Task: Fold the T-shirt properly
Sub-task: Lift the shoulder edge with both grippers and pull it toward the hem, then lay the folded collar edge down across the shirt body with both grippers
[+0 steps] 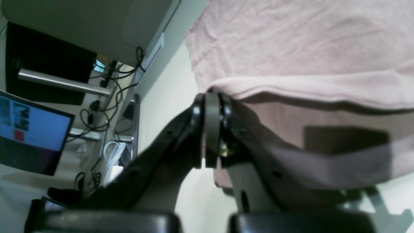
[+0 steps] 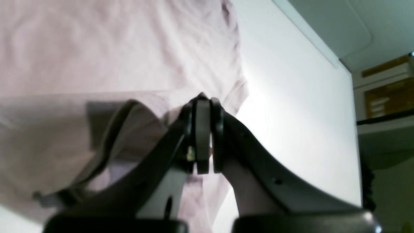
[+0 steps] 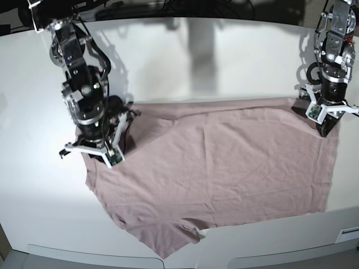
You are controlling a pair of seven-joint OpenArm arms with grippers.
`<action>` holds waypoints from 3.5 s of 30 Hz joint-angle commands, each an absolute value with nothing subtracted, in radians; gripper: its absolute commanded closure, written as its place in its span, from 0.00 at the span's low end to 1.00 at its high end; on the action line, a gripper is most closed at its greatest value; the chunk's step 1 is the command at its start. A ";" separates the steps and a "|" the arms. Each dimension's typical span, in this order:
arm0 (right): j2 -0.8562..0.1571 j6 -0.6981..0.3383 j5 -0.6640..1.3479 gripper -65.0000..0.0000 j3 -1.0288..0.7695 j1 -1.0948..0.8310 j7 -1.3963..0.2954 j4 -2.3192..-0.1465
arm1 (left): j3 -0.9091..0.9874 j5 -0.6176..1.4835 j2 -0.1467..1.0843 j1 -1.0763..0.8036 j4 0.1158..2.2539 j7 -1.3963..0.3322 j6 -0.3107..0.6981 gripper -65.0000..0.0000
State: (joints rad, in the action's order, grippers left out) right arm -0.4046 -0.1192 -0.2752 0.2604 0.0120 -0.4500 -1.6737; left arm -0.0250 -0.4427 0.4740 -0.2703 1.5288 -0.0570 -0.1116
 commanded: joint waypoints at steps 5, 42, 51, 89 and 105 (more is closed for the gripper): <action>-0.412 -0.108 -0.263 1.00 0.253 0.112 -0.426 -1.632 | -0.015 -0.434 0.490 -0.258 1.541 -0.064 -0.134 1.00; -0.407 -0.121 -0.119 1.00 0.252 0.167 -0.419 -1.574 | -0.015 -0.289 0.529 -0.019 1.248 0.020 -0.051 1.00; -0.389 -0.120 -0.119 1.00 0.252 0.166 -0.415 -1.527 | -0.015 -0.137 0.529 -0.019 1.248 0.054 -0.032 1.00; -0.379 -0.120 -0.134 1.00 0.252 0.167 -0.388 -1.485 | -0.015 0.208 0.468 0.001 1.238 -0.097 0.144 0.63; -0.376 -0.118 -0.156 1.00 0.252 0.205 -0.343 -1.485 | -0.015 0.184 0.465 0.036 1.028 -0.059 0.144 0.65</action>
State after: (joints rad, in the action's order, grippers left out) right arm -0.3683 -0.1322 -0.1505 0.2615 0.1764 -0.3714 -1.4712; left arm -0.0216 0.1970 0.4484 0.0284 1.0267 -0.0254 0.1577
